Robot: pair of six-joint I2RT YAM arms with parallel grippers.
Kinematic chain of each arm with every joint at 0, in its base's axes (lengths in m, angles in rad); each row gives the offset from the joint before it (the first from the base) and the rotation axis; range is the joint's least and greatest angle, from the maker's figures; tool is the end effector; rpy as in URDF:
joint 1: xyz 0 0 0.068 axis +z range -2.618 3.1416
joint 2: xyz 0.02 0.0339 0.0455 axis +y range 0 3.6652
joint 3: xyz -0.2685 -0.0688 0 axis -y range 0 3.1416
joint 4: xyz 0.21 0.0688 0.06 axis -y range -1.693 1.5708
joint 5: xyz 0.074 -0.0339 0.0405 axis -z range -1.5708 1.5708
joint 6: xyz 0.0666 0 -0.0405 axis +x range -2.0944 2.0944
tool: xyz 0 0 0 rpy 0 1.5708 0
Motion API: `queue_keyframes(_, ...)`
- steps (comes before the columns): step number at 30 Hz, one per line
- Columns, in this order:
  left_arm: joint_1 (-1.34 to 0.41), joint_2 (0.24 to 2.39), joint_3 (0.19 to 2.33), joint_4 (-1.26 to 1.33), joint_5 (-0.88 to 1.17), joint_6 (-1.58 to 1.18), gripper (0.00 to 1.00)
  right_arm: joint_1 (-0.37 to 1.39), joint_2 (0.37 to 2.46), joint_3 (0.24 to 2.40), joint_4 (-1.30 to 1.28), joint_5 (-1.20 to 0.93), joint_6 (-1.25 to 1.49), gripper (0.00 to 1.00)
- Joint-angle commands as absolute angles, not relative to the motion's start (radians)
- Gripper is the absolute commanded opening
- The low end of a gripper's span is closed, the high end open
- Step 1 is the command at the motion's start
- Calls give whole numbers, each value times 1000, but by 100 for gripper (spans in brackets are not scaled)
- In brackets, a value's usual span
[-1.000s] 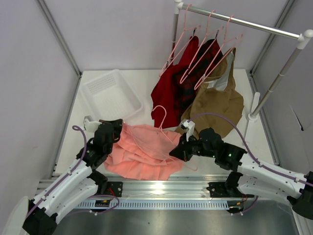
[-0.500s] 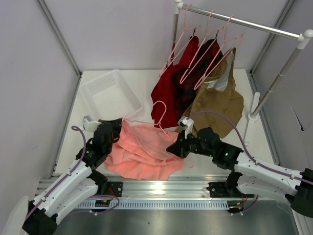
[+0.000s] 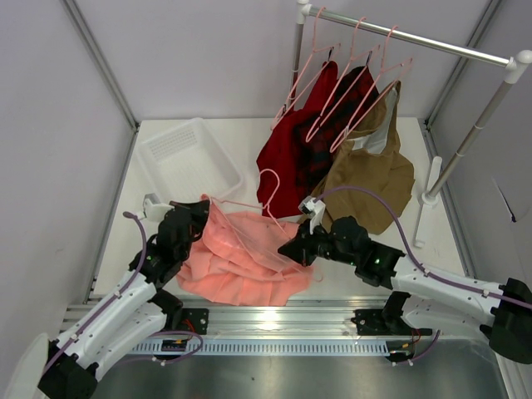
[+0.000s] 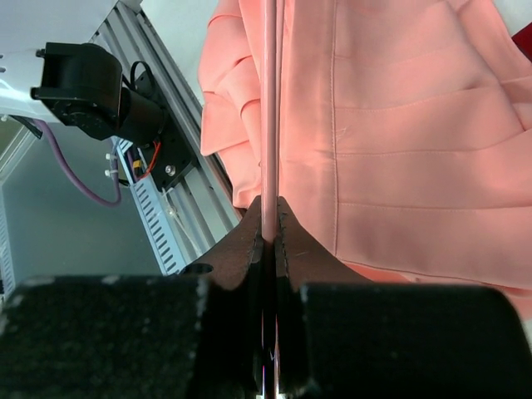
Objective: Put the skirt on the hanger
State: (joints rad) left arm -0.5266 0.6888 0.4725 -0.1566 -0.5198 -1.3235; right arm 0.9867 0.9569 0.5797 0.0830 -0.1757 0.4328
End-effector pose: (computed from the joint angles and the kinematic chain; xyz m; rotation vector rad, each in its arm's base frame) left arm 0.1493 -0.0485 0.2497 -1.0731 1.6451 -0.7443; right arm 0.1095 0.1868 0.2709 -0.6792 1.9068 1.1114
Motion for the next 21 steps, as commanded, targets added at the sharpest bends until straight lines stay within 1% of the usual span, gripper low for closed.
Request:
queue_keyframes(1, -520, 663, 488, -133, -511, -1289, 0, 992, 945, 540, 277, -169, 426, 0)
queue_keyframes(3, -517, 654, 486, -140, -512, -1289, 0, 994, 920, 493, 323, -150, 433, 0)
queue_keyframes(8, -503, 663, 528, -153, -492, -1255, 0, 997, 885, 388, 538, -101, 475, 0)
queue_keyframes(13, -500, 698, 577, -160, -471, -1223, 0, 1014, 965, 376, 676, -89, 443, 0)
queue_keyframes(21, -491, 712, 583, -166, -446, -1229, 0, 1107, 1081, 345, 905, -2, 388, 0)
